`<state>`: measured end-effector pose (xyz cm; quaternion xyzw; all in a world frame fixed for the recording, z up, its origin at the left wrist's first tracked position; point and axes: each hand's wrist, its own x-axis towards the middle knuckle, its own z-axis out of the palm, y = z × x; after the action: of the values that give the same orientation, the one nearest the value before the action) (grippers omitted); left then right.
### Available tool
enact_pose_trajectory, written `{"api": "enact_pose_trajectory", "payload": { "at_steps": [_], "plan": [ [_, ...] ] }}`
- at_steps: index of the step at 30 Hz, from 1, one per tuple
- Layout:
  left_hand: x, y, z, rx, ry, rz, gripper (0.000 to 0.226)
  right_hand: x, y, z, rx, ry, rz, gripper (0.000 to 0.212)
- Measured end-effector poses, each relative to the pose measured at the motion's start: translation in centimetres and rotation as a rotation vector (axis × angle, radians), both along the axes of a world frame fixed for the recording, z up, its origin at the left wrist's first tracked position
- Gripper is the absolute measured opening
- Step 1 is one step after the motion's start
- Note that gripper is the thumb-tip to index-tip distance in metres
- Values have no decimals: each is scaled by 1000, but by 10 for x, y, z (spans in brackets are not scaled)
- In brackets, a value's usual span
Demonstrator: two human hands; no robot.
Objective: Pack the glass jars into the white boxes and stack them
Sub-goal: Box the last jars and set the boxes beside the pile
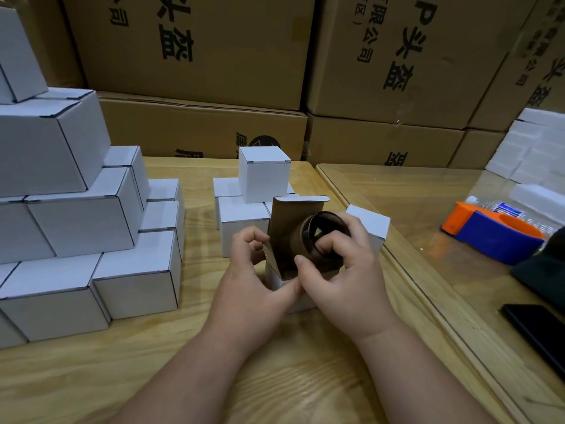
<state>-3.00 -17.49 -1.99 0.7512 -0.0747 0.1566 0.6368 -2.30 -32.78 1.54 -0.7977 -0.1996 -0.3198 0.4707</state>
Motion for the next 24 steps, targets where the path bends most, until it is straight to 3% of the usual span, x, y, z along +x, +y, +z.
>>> {"api": "enact_pose_trajectory", "payload": {
  "at_steps": [12,22,24],
  "plan": [
    [1,2,-2,7,-1,-4,70,-4,0,6,-51,153,22,24],
    [1,2,-4,37,-15,-7,72,-7,-7,9,-167,167,34,2],
    [1,2,-3,37,-6,-8,74,-6,-9,9,-206,140,16,8]
  ]
}}
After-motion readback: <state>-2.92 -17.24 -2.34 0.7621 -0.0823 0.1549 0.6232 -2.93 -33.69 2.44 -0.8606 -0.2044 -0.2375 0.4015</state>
